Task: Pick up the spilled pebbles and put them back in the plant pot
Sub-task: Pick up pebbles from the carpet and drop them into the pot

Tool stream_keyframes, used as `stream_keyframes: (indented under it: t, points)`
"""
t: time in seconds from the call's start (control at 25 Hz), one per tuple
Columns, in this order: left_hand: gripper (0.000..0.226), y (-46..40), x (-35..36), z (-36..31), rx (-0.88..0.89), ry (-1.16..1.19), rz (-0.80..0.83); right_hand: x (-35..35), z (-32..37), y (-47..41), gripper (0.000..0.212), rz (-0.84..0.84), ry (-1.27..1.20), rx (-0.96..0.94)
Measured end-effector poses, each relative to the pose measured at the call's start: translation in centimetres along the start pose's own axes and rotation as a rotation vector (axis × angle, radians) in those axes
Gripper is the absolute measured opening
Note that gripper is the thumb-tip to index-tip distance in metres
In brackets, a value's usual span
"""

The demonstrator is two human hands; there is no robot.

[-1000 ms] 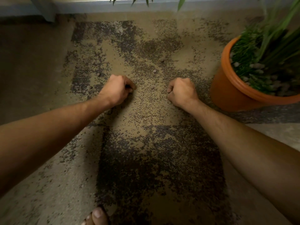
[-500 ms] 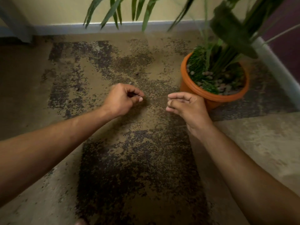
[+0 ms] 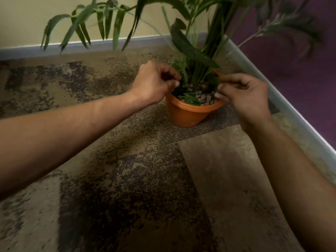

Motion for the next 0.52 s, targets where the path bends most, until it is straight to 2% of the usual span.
stream_keyframes:
  t: [0.24,0.32,0.4,0.52]
  points:
    - [0.018,-1.3,1.8,-1.4,0.059,-0.041,0.013,0.4,-1.3,-2.0,0.017,0.149,0.339,-0.065]
    - [0.02,-0.7,1.1,-0.7,0.066,-0.035,0.005,0.1,-0.7,-1.9,0.023,0.106,0.407,-0.108]
    - [0.017,0.2,-0.2,0.5,0.052,-0.045,-0.039,-0.2,-0.2,-1.3,0.028,0.041,0.373,-0.121]
    - [0.012,2.0,-2.2,3.7,-0.01,-0.078,-0.056,0.2,0.5,0.6,0.019,-0.029,0.332,-0.167]
Point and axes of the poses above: each hand's wrist, its own y-axis away from the middle knuckle, its own x-axis out of the palm, z = x × y, the point moved 9 cm from there along -y, towards the middle knuckle, and after that the axes turned 11 degrees about -x, right-handed, at the moved point
